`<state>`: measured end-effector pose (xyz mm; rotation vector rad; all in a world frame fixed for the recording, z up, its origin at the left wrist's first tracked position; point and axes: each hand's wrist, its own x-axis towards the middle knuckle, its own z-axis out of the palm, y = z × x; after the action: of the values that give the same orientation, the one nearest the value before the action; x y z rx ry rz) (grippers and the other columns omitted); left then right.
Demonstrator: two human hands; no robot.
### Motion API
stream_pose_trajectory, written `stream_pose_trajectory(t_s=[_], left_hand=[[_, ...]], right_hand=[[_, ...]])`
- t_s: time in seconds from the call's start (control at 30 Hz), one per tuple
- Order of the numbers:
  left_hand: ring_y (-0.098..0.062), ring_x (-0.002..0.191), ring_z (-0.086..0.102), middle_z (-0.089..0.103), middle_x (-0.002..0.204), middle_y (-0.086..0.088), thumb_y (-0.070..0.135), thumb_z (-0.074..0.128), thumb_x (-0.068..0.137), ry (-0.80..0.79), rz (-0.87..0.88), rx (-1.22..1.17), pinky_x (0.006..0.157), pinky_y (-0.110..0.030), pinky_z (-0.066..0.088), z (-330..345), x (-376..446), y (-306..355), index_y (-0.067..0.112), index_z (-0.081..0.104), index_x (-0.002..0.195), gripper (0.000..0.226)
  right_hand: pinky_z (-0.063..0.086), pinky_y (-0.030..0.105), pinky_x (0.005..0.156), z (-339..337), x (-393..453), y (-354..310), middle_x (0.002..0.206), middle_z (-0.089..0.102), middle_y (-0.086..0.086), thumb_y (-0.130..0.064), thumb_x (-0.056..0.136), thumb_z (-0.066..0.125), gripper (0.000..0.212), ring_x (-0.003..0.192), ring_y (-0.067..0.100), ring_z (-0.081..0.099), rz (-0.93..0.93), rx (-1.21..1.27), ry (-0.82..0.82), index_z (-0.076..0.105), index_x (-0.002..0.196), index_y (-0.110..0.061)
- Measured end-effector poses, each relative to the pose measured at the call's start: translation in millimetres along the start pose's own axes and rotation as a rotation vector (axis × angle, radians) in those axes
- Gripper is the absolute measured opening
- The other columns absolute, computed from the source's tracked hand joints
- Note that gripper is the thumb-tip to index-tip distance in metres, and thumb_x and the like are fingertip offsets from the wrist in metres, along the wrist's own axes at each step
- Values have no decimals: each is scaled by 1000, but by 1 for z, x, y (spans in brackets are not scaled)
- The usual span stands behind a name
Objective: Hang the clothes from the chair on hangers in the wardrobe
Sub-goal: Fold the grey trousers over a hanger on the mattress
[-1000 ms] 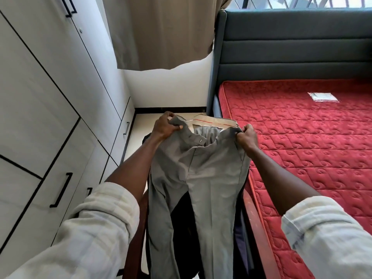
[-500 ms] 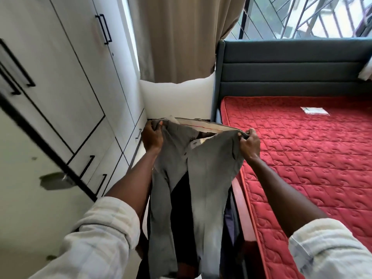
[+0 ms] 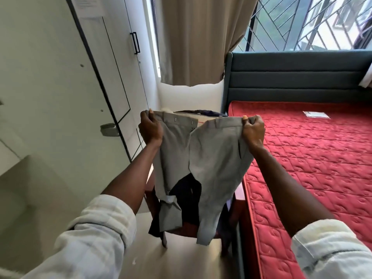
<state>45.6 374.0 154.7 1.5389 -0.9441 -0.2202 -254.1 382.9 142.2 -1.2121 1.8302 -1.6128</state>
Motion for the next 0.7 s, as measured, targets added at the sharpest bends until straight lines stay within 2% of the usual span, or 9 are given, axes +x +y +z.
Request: stream_pose_trajectory(t_s=[0.1,0.17,0.23,0.33,0.4,0.47,0.53,0.63,0.7], left_hand=[[-39,93,61,68,96,-19,37,53,100,-178,-5,-20,72,-37,40,-29,-11,-1,5,58,85,35],[-31,80,62,66,84,-12,48,66,89,-338,-27,-72,68,-34,43,-53,-26,0,13,54,76,38],[-17,73,60,65,83,-3,52,79,73,-498,-63,-158,67,-30,49,-84,-50,3,14,59,82,44],[-21,91,67,71,103,-10,22,86,72,-759,-192,-315,79,-32,58,-127,-87,-3,6,64,109,46],[-30,102,67,69,112,-16,2,79,75,-877,-267,-384,84,-37,58,-159,-114,-7,3,62,118,47],[-34,107,65,67,118,-19,-5,72,75,-907,-306,-407,86,-39,57,-186,-139,-8,4,59,125,53],[-29,99,65,67,111,-16,-5,66,76,-898,-353,-498,82,-35,57,-213,-164,-2,6,61,123,48],[-21,90,65,69,97,-9,22,65,86,-863,-439,-676,86,-32,53,-242,-194,24,15,73,99,17],[-14,84,68,73,90,-2,30,67,89,-795,-373,-571,83,-28,53,-254,-209,44,20,76,88,13]], right_hand=[[39,31,64,-19,-25,-5,66,50,-6,-29,92,62,22,66,15,48,89,55,-67,52,76,-17],[38,33,60,-32,-45,-7,62,46,-6,-30,90,64,31,58,13,42,116,80,-99,46,66,-21],[33,32,56,-49,-72,-8,59,39,-7,-28,91,64,39,53,11,35,113,93,-105,39,61,-24],[31,33,55,-79,-121,-2,60,37,-2,-28,91,63,38,55,12,33,140,110,-109,41,61,-22],[32,32,55,-103,-158,5,65,42,4,-31,90,62,32,60,17,37,154,109,-141,56,67,-9],[34,31,58,-128,-190,7,72,47,6,-30,89,63,24,66,18,40,188,119,-182,65,81,-8],[40,32,61,-157,-219,4,75,54,8,-31,86,65,16,68,18,46,259,178,-225,66,83,-15],[49,36,68,-201,-246,-9,79,64,8,-31,79,69,18,71,19,57,351,321,-194,67,69,-16],[49,33,64,-230,-260,-19,78,62,7,-25,84,68,18,69,19,57,336,364,-139,63,68,-17]])
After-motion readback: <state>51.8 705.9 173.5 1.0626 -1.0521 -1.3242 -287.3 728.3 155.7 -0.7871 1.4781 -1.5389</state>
